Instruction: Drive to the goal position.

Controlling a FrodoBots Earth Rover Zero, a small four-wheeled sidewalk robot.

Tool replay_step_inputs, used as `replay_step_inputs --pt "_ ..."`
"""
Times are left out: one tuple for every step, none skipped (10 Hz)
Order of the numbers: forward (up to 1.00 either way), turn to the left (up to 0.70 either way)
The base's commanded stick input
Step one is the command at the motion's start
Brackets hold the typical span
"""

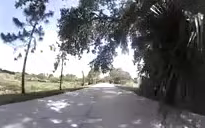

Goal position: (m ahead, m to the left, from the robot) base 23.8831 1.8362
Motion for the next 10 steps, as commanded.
replay_step_inputs --pt "0.85 0.00" --pt "0.85 0.00" --pt "0.85 0.00" --pt "0.85 0.00" --pt "0.85 0.00" --pt "0.85 0.00" --pt "0.85 0.00" --pt "0.85 0.00" --pt "0.85 0.00" --pt "0.85 0.00"
